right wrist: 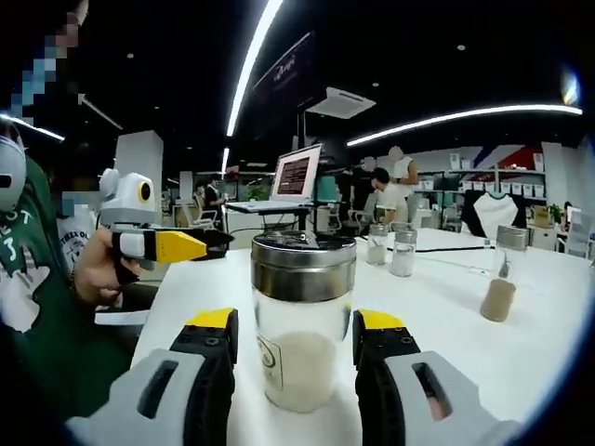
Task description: Rotate the seasoning bottle until the label or dispensing opening points toward the visible target arrow and the bottle remains upright within the marked orientation range
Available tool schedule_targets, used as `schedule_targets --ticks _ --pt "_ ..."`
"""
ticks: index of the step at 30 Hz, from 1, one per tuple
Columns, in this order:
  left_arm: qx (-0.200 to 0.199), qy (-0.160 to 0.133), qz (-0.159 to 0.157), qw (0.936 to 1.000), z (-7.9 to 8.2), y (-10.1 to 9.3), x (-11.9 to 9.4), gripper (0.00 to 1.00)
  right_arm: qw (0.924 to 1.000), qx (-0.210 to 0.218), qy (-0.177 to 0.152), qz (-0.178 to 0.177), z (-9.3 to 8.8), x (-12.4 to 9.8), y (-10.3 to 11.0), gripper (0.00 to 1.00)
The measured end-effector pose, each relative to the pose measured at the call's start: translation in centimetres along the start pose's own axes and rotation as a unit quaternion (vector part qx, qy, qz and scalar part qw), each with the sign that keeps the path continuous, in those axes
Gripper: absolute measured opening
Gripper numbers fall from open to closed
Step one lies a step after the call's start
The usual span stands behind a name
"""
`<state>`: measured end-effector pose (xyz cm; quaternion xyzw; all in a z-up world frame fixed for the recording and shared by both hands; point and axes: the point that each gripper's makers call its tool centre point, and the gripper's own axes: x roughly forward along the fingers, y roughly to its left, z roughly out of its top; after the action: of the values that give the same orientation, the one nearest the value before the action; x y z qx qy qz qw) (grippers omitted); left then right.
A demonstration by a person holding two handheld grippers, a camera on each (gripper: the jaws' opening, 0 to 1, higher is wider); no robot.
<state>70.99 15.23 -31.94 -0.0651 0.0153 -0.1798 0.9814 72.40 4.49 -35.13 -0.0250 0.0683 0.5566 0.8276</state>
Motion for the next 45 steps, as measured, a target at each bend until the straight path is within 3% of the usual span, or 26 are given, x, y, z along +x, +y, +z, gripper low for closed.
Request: schedule_targets --ticks 12,18,45 --pt "-0.001 0.001 0.002 1.0 -0.01 0.18 0.09 0.91 0.999 0.033 -0.029 0.0 0.65 -0.06 -0.21 0.46" --pt "-0.003 0.002 0.001 1.0 -0.01 0.17 0.09 0.91 0.9991 0.032 -0.027 -0.007 0.54 0.01 -0.51 0.41" --pt "-0.005 0.003 0.0 1.0 -0.07 0.02 0.09 0.91 0.999 0.009 -0.024 -0.036 0.51 0.16 -0.7 0.39"
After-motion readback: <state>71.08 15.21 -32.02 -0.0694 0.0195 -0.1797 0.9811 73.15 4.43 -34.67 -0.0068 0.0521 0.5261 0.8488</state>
